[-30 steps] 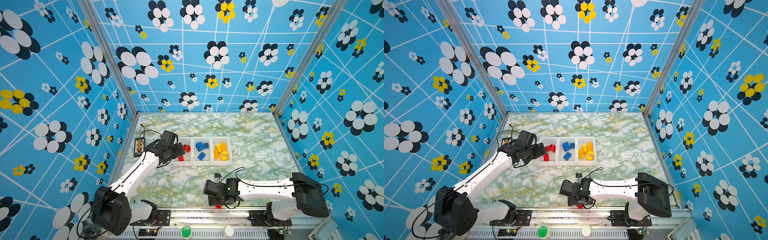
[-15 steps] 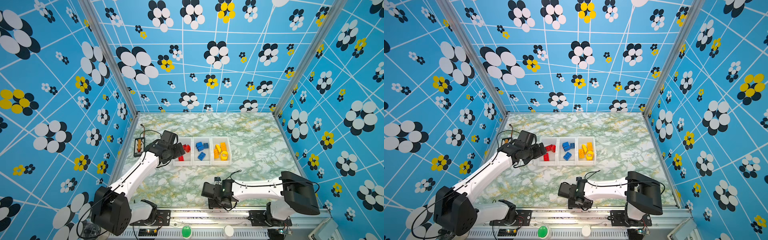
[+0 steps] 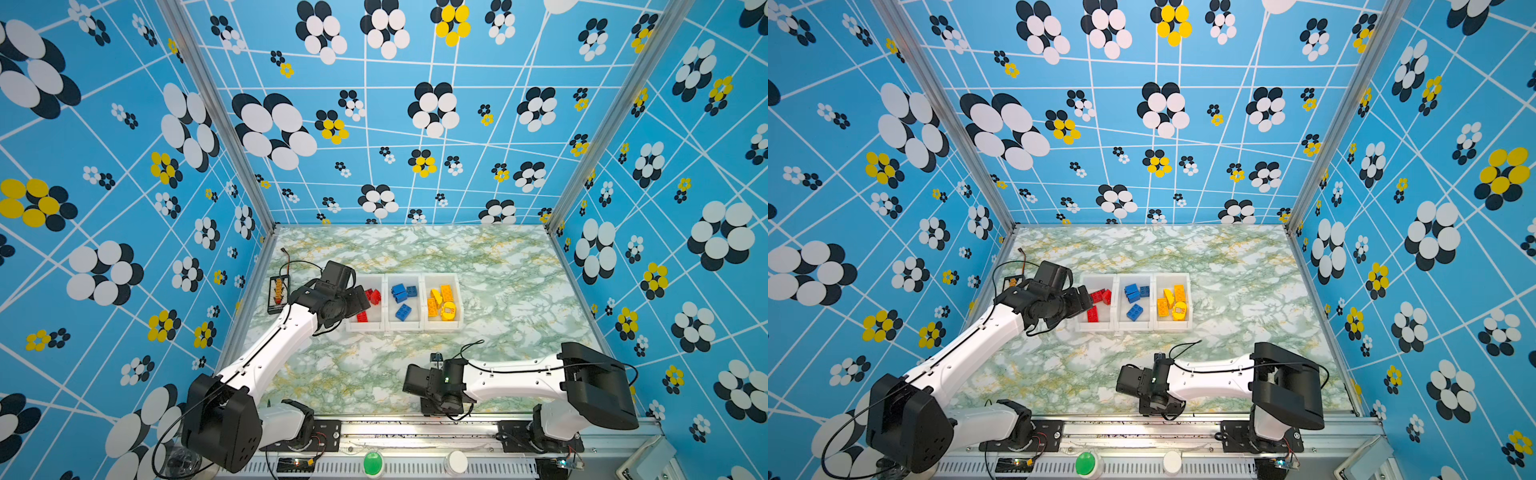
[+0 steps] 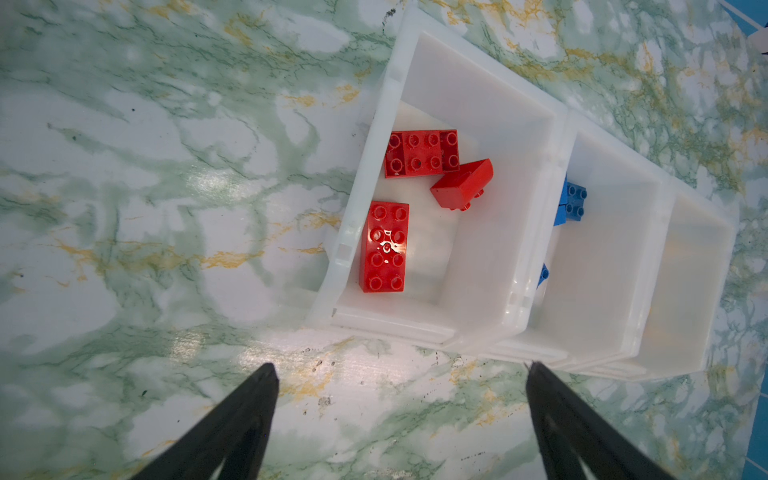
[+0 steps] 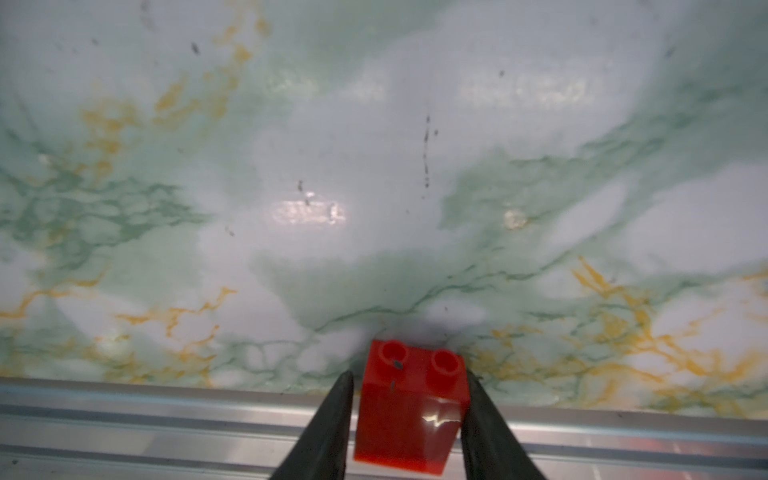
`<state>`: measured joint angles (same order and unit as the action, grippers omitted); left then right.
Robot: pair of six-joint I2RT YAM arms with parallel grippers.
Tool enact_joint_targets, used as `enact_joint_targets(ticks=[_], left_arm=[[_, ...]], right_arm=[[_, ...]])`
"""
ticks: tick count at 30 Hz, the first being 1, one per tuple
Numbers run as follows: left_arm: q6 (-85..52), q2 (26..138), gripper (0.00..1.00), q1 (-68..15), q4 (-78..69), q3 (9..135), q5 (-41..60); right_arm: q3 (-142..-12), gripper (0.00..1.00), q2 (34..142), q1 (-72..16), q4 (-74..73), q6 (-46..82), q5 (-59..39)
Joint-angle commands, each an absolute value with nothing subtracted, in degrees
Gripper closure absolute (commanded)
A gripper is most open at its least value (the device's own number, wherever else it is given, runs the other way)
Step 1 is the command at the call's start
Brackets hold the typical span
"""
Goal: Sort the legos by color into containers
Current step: 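Close the right gripper on the small red brick and lift it, then carry the small red brick over the red bin and open the right gripper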
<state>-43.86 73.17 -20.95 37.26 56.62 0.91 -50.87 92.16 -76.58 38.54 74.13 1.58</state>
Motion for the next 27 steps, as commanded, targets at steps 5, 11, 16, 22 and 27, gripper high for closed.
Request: enact_joint_targets(ticks=[5, 11, 16, 22, 27], left_arm=[[-43.15, 71.66, 0.05, -19.88, 38.39, 55.46, 1.36], [-42.72, 70.89, 0.05, -18.74, 39.45, 55.38, 1.46], [-42.34, 69.41, 0.04, -16.76, 40.16, 54.43, 1.70], [-42.02, 68.55, 0.04, -14.52, 40.48, 53.28, 2.55], [-41.58, 68.29, 0.03, -13.08, 40.60, 52.69, 3.24]], right_arm=[[-53.69, 0.68, 92.85, -74.70, 41.52, 70.20, 4.31], [-61.18, 0.70, 92.83, -70.49, 46.05, 60.51, 6.28], [-67.97, 0.70, 93.76, -66.37, 46.99, 53.09, 6.37], [-78.53, 0.71, 98.30, -62.06, 47.46, 45.02, 5.65], [-89.24, 0.71, 104.51, -58.81, 48.52, 38.66, 4.71]])
